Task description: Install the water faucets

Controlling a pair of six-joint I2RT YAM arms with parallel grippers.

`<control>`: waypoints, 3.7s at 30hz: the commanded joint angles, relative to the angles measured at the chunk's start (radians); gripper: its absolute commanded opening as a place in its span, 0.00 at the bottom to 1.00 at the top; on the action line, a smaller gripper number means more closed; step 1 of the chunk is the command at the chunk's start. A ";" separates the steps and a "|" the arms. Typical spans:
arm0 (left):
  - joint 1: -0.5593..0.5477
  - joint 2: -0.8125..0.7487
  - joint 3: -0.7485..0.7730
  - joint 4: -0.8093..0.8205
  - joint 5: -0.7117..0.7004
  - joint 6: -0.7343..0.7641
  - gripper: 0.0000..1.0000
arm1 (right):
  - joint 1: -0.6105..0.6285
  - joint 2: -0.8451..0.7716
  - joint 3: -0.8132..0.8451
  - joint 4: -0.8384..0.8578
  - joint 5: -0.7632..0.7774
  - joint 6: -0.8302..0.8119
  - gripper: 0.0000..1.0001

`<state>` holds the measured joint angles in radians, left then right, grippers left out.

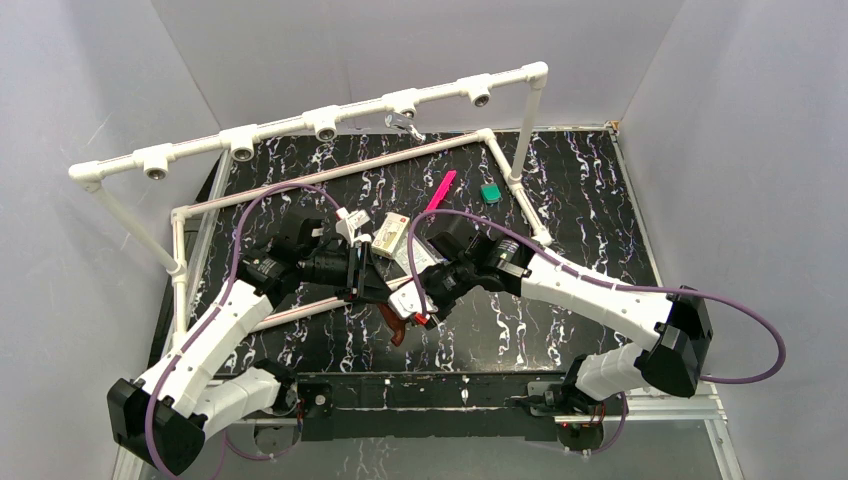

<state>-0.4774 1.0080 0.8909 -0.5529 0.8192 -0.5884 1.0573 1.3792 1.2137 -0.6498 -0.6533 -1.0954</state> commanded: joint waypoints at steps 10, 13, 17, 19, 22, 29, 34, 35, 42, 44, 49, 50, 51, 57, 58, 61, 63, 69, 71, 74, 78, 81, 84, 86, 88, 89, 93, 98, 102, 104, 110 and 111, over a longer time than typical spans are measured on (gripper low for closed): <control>-0.018 -0.021 -0.006 0.012 0.057 -0.010 0.00 | 0.008 -0.051 -0.014 0.010 -0.015 0.008 0.01; -0.018 -0.027 -0.002 0.022 0.054 -0.019 0.00 | 0.008 -0.052 -0.020 0.017 -0.007 0.031 0.03; -0.018 -0.031 0.006 0.037 0.055 -0.037 0.00 | 0.008 -0.072 -0.052 0.061 0.011 0.081 0.20; -0.018 -0.031 0.006 0.046 0.059 -0.045 0.00 | 0.008 -0.080 -0.061 0.087 0.024 0.117 0.25; -0.018 -0.033 0.004 0.052 0.060 -0.053 0.00 | 0.008 -0.089 -0.068 0.126 0.061 0.180 0.42; -0.018 -0.038 -0.004 0.059 0.062 -0.061 0.00 | 0.008 -0.085 -0.051 0.138 0.080 0.248 0.48; -0.018 -0.049 -0.010 0.061 0.056 -0.068 0.00 | 0.008 -0.096 -0.038 0.123 0.110 0.284 0.52; -0.018 -0.050 -0.013 0.061 0.056 -0.069 0.00 | 0.008 -0.102 -0.041 0.123 0.118 0.290 0.53; -0.018 -0.064 -0.028 0.062 0.056 -0.073 0.00 | 0.006 -0.132 -0.057 0.126 0.158 0.349 0.58; -0.018 -0.067 -0.034 0.065 0.057 -0.073 0.00 | 0.003 -0.136 -0.056 0.128 0.174 0.363 0.59; -0.018 -0.078 -0.041 0.065 0.041 -0.080 0.00 | -0.007 -0.172 -0.061 0.137 0.200 0.395 0.59; -0.018 -0.082 -0.042 0.065 0.034 -0.082 0.00 | -0.009 -0.180 -0.065 0.138 0.216 0.404 0.59; -0.018 -0.085 -0.041 0.066 0.028 -0.083 0.00 | -0.015 -0.192 -0.072 0.139 0.235 0.416 0.60; -0.018 -0.103 -0.041 0.075 -0.014 -0.098 0.00 | -0.075 -0.268 -0.122 0.192 0.275 0.554 0.68; -0.018 -0.103 -0.041 0.078 -0.019 -0.103 0.00 | -0.084 -0.283 -0.128 0.203 0.272 0.578 0.70; -0.018 -0.105 -0.042 0.097 -0.043 -0.118 0.00 | -0.106 -0.314 -0.158 0.247 0.294 0.658 0.73; -0.018 -0.109 -0.045 0.108 -0.065 -0.131 0.00 | -0.115 -0.330 -0.173 0.280 0.330 0.744 0.77; -0.018 -0.149 -0.076 0.179 -0.148 -0.196 0.00 | -0.127 -0.397 -0.267 0.390 0.460 1.029 0.99; -0.018 -0.166 -0.091 0.212 -0.170 -0.221 0.00 | -0.133 -0.422 -0.300 0.417 0.454 1.115 0.99; -0.018 -0.201 -0.112 0.282 -0.205 -0.272 0.00 | -0.135 -0.444 -0.332 0.456 0.500 1.284 0.99; -0.018 -0.252 -0.144 0.392 -0.274 -0.342 0.00 | -0.137 -0.441 -0.338 0.482 0.493 1.459 0.96; -0.018 -0.276 -0.173 0.467 -0.327 -0.398 0.00 | -0.137 -0.409 -0.320 0.490 0.491 1.588 0.94; -0.018 -0.295 -0.208 0.544 -0.367 -0.463 0.00 | -0.140 -0.375 -0.302 0.525 0.444 1.692 0.93; -0.018 -0.308 -0.230 0.609 -0.395 -0.503 0.00 | -0.144 -0.362 -0.293 0.563 0.418 1.753 0.92; -0.018 -0.324 -0.254 0.662 -0.421 -0.542 0.00 | -0.153 -0.349 -0.283 0.610 0.386 1.804 0.91; -0.018 -0.331 -0.268 0.692 -0.435 -0.567 0.00 | -0.159 -0.345 -0.282 0.635 0.376 1.831 0.90; -0.018 -0.360 -0.319 0.797 -0.486 -0.631 0.00 | -0.198 -0.315 -0.294 0.773 0.290 1.952 0.88; -0.018 -0.390 -0.350 0.876 -0.541 -0.670 0.00 | -0.269 -0.268 -0.350 0.968 0.200 2.158 0.81; -0.018 -0.413 -0.368 0.893 -0.589 -0.692 0.00 | -0.275 -0.230 -0.352 1.067 0.167 2.242 0.79; -0.018 -0.429 -0.385 0.909 -0.613 -0.716 0.00 | -0.275 -0.213 -0.356 1.132 0.139 2.281 0.78; -0.018 -0.458 -0.422 0.931 -0.660 -0.749 0.00 | -0.271 -0.161 -0.356 1.245 0.099 2.380 0.74; -0.018 -0.460 -0.424 0.931 -0.665 -0.752 0.00 | -0.272 -0.153 -0.354 1.253 0.097 2.389 0.73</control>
<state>-0.4931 0.5652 0.4759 0.3199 0.2142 -1.3117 0.7830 1.2045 0.8673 0.4538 -0.5068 1.2022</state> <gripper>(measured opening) 0.301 0.746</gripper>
